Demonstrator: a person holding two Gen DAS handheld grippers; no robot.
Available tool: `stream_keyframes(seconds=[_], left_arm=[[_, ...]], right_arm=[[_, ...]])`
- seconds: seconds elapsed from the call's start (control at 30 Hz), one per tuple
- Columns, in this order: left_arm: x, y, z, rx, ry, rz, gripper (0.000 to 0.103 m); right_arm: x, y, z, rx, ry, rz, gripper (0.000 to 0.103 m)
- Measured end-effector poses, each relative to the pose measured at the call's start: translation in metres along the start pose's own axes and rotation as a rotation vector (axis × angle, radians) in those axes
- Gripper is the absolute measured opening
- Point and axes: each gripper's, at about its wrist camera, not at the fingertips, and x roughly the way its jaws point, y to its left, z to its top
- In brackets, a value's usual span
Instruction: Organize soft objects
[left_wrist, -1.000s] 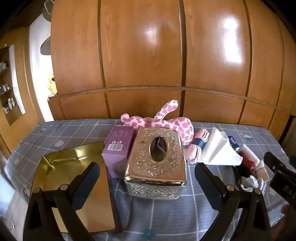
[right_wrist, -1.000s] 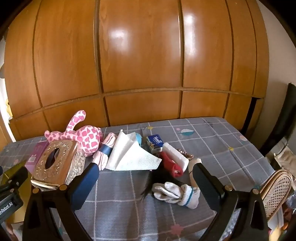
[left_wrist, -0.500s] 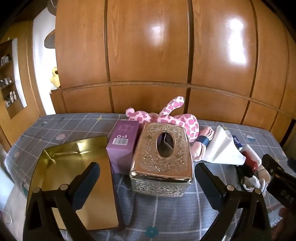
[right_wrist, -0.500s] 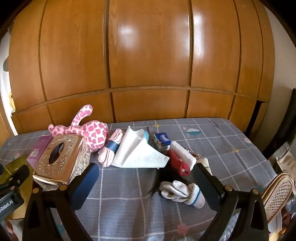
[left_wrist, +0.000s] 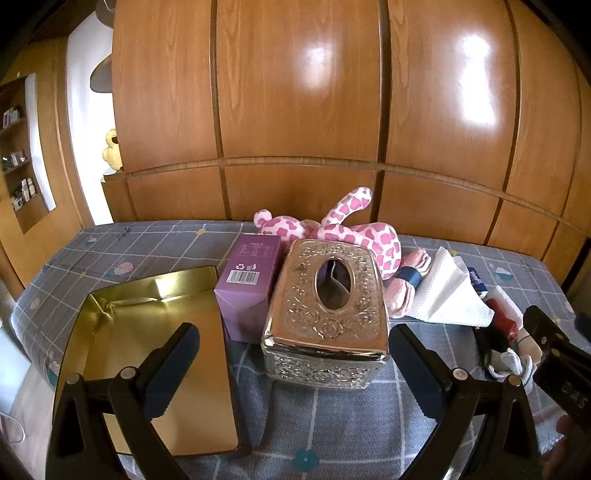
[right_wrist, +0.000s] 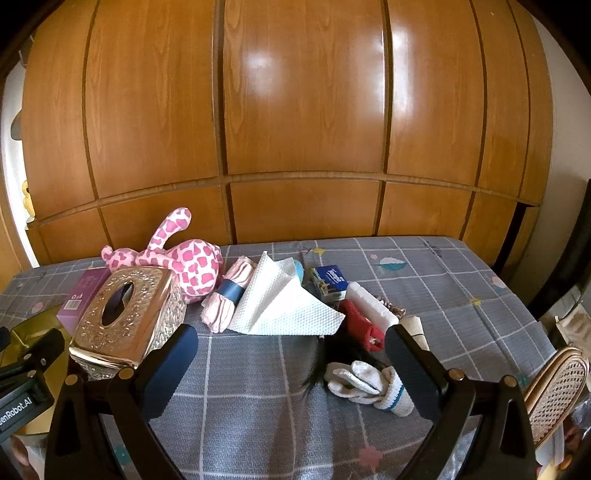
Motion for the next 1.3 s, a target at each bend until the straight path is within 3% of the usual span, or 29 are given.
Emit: stream_keyframes(seconds=[0.57, 0.77, 1.3], left_arm=[[-0.006, -0.008, 0.000, 0.015, -0.017, -0.017, 0.102], [-0.007, -0.016, 0.000, 0.035, -0.018, -0.108, 0.103], [-0.006, -0.075, -0.005, 0.233, 0.000, -0.190, 0.103]], right_arm=[[0.002, -0.004, -0.002, -0.011, 0.008, -0.005, 0.103], [0.013, -0.020, -0.006, 0.017, 0.040, -0.032, 0.103], [0.038, -0.092, -0.020, 0.106, 0.121, -0.120, 0.103]])
